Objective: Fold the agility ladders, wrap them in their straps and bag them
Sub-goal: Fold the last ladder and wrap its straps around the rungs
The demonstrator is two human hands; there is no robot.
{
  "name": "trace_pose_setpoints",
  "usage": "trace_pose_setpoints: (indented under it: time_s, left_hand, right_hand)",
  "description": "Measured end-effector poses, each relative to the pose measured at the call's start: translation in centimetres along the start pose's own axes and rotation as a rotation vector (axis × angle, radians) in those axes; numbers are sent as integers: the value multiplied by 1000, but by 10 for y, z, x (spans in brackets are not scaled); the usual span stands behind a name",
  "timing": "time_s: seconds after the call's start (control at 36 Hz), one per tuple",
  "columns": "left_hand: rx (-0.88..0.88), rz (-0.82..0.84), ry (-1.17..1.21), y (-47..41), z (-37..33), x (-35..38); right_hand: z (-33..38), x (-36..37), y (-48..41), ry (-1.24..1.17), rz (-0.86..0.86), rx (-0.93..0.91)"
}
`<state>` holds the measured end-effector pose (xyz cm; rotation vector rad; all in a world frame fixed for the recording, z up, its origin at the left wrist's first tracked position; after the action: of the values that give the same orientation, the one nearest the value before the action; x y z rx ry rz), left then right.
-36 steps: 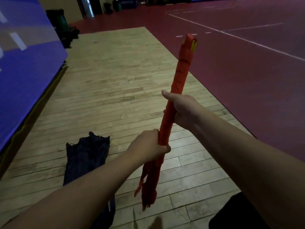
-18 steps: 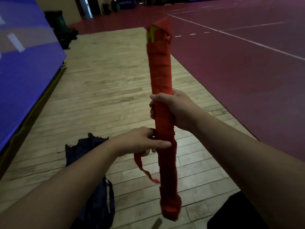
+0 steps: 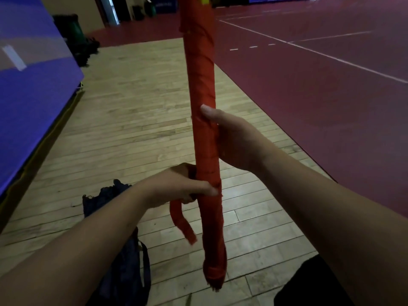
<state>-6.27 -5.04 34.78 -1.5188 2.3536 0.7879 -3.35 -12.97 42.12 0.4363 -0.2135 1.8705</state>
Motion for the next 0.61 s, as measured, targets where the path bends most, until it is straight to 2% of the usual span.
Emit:
trace_pose_setpoints:
  time_s: [0.08,0.25,0.36,0.44,0.5,0.53,0.61]
  left_hand:
    - [-19,67,11,5,1,9]
    - [-33,3,-84,-3,16,-3]
    - [-61,-66,-66,-8,25,2]
    - [-43,-257,-301,-15,26,4]
    - [-27,-362,-418,-18,25,1]
    - [-29,-359,-402,-20,26,0]
    - [-13,-206,-182,-21,20,1]
  right_hand:
    - [-4,4,3,33,8,-9]
    - [-14,-17,-12,13,-149,12]
    - [-20,-45,-17,52,-425,-18]
    - [-26,-57,-17,49,-580,3]
    - [-29,-54,-16,11,-579,34]
    - [-29,-51,-16,-7,-559,44]
    - [-21,-42,-16,-43,-403,55]
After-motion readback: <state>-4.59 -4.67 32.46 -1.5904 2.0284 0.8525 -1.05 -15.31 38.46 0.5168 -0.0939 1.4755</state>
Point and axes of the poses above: each hand's wrist, its own y-axis away from the middle knuckle, its own x-axis out of the palm, z = x × y, the point moved 9 cm from there along -y, towards the middle knuckle, and after that the axes turned 11 degrees about -z, right-handed, at the moved point
